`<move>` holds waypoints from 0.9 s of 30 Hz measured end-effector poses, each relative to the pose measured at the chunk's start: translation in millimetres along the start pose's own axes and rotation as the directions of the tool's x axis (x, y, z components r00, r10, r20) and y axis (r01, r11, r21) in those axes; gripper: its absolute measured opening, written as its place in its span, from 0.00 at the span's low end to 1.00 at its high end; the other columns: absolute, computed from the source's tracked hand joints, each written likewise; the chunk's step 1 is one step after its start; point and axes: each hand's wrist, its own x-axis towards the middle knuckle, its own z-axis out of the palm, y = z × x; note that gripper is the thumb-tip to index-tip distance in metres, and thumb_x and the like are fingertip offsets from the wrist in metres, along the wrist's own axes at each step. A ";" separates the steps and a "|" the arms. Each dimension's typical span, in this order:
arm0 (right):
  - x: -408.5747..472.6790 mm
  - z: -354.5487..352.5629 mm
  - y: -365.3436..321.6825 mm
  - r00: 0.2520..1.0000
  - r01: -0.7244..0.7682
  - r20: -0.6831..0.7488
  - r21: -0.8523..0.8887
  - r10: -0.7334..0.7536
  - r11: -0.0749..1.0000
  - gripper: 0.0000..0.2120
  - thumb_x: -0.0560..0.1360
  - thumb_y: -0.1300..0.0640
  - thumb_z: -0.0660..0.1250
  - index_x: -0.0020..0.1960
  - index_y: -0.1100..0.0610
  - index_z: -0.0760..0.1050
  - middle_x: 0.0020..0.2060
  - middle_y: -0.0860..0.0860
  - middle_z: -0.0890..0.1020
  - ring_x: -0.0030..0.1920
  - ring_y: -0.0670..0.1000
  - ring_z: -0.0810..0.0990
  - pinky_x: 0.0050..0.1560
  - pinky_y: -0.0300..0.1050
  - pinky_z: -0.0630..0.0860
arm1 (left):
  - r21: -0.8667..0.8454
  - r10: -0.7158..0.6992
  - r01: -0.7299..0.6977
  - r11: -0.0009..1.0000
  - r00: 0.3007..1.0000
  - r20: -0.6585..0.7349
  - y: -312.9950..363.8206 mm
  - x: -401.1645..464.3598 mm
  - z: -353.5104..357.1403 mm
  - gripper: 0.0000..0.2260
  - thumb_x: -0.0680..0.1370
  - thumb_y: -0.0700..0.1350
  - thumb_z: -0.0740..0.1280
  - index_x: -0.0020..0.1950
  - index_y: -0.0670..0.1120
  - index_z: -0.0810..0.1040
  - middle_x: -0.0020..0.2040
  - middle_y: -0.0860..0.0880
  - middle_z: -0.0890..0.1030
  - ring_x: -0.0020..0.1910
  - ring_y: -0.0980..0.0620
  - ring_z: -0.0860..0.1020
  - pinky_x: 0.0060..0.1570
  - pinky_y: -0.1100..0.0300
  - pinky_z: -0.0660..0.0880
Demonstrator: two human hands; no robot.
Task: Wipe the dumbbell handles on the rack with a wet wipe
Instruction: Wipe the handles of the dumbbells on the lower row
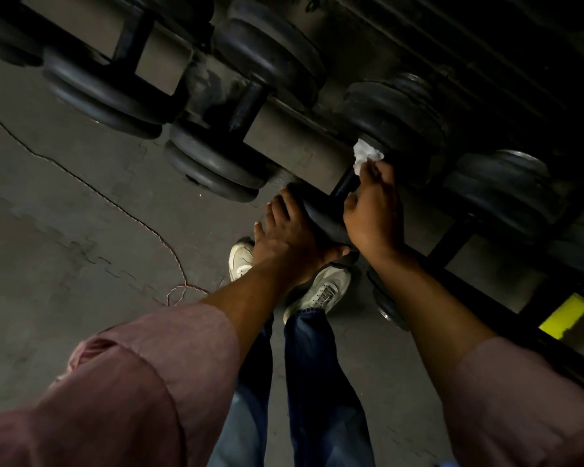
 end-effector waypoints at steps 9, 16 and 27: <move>12.2 0.4 -0.3 0.955 -0.294 0.142 0.350 0.260 0.889 0.17 0.77 0.62 0.65 0.66 0.60 0.75 0.61 0.53 0.80 0.61 0.51 0.79 0.59 0.32 0.73 | 0.000 0.013 -0.013 1.000 1.000 0.000 -0.1 -1.5 -2.6 0.65 0.62 0.74 0.74 0.82 0.45 0.39 0.83 0.42 0.49 0.82 0.40 0.49 0.78 0.39 0.55; 42.3 2.7 9.1 0.763 -0.566 0.363 0.775 0.535 0.282 0.15 0.76 0.72 0.62 0.56 0.55 0.76 0.47 0.48 0.77 0.51 0.49 0.77 0.59 0.44 0.76 | 0.007 0.032 -0.032 0.999 0.999 0.009 -1.4 -1.9 -4.6 0.65 0.63 0.75 0.73 0.82 0.44 0.39 0.83 0.41 0.48 0.82 0.40 0.49 0.78 0.38 0.55; 25.8 -6.5 21.9 0.739 -0.672 0.539 0.633 0.404 0.384 0.10 0.78 0.69 0.63 0.44 0.58 0.79 0.41 0.53 0.81 0.43 0.50 0.82 0.42 0.38 0.79 | 0.001 0.019 -0.019 1.000 0.999 0.034 0.8 -2.5 -5.3 0.65 0.64 0.74 0.73 0.82 0.45 0.37 0.83 0.42 0.46 0.82 0.41 0.46 0.79 0.39 0.52</move>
